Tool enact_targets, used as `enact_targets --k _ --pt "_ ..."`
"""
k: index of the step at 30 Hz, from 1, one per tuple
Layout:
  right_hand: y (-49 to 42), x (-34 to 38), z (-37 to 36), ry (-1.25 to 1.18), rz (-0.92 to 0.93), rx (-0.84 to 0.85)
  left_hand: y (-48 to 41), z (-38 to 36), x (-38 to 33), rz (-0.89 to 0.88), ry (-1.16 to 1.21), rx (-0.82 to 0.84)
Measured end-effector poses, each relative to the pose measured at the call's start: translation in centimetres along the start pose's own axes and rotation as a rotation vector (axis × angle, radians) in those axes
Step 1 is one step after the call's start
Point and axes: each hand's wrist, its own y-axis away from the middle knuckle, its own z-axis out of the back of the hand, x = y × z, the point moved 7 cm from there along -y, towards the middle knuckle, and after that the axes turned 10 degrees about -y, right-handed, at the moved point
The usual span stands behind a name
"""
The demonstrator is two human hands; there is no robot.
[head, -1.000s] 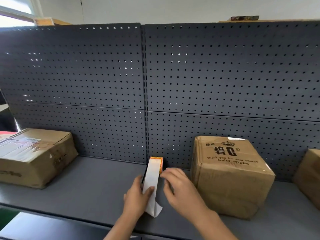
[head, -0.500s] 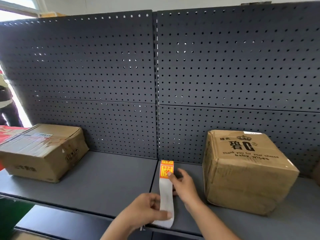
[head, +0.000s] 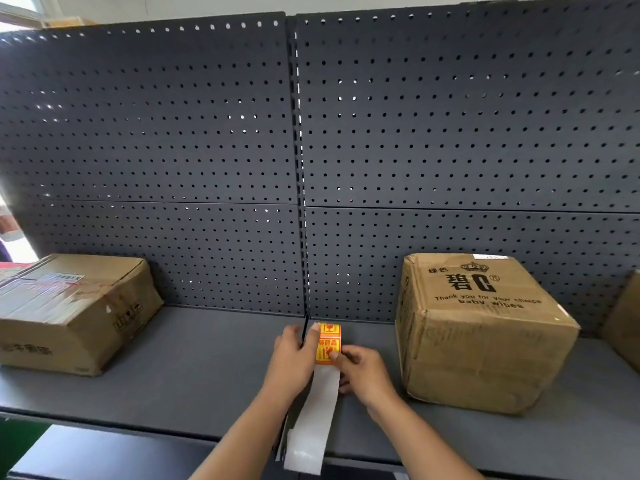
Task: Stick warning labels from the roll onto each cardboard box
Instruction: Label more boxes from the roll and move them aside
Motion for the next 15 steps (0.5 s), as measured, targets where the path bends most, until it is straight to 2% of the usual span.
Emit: enact_targets --k 3,6,8,12,15 --pt "0.5 0.1 -0.1 -0.009 -0.020 0.039 -1.4 -0.9 0.0 0.094 0.086 0.080" --pt "1.4 0.0 -0.1 -0.008 -0.046 0.115 -1.1 -2.0 0.2 0.247 0.123 0.253" --pt "1.9 -0.3 0.0 0.018 -0.064 0.154 -1.2 -2.4 1.2 0.268 0.118 0.316" --pt "3.2 -0.9 0.0 0.041 -0.124 0.289 -1.6 -2.3 2.2 0.310 0.131 0.297" --pt "4.1 -0.7 0.0 0.106 -0.119 0.371 -1.6 -3.0 2.1 0.279 0.220 0.299"
